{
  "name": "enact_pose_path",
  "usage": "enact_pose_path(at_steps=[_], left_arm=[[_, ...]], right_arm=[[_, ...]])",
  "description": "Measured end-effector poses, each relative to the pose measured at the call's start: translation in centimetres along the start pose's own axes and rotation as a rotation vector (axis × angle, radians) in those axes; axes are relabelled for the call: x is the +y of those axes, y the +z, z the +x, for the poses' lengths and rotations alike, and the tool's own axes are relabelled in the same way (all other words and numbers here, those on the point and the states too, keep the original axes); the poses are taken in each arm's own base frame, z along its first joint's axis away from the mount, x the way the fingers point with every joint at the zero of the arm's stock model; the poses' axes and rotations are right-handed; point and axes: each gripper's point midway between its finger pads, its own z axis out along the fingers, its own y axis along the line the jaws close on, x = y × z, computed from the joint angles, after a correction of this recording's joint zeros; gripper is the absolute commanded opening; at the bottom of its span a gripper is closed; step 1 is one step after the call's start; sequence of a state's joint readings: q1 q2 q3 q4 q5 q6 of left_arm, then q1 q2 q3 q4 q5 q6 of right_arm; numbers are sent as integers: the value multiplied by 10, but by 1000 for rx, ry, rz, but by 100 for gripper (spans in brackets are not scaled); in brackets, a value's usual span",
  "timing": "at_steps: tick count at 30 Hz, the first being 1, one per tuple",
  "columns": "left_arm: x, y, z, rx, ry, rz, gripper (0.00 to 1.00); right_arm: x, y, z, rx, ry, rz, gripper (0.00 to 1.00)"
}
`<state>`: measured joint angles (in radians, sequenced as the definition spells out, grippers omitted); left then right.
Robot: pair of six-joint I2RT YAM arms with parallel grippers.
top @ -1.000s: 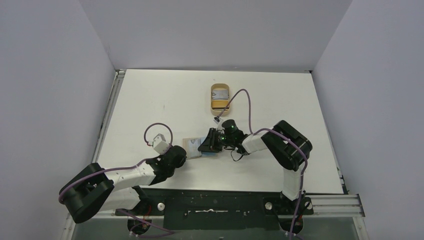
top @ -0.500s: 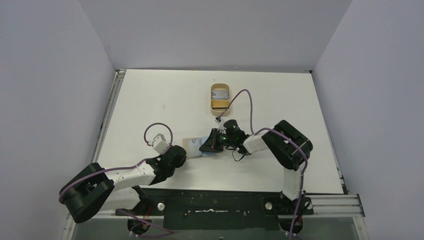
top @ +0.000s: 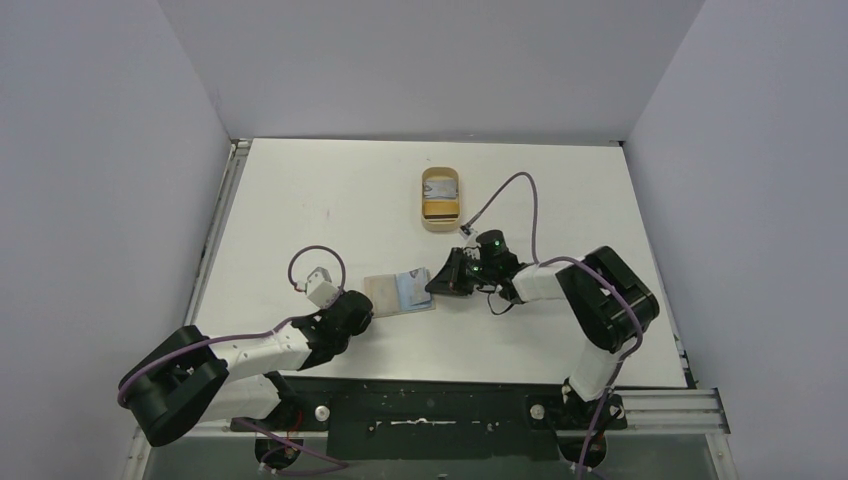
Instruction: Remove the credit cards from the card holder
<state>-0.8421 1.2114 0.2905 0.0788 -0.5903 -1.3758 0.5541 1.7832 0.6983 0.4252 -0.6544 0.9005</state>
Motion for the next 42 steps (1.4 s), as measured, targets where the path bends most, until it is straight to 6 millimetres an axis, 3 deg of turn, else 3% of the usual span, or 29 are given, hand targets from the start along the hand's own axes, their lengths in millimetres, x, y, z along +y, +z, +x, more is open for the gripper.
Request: enact_pose_path(at_steps=[4,10,19,30,35,42], left_arm=[[0,0,0,0,0,0,0],[0,0,0,0,0,-1,0],[0,0,0,0,0,-1,0],[-2,-2,-2,-1,-6,8,0],[2,-5,-3,-2,-9,13,0],[7,-8,-4,-3,-16,24,0]], right_arm=[[-3,-15,-9,-20,0,18,0],[12,-35,-31,-68,-32,10,0],[40,-53,-91,-203,-60,-25,0],[78,-68,-182,-506,44,10,0],[70,-72,-199,-621,140,84,0],[68,-66,-198,-757,224,210,0]])
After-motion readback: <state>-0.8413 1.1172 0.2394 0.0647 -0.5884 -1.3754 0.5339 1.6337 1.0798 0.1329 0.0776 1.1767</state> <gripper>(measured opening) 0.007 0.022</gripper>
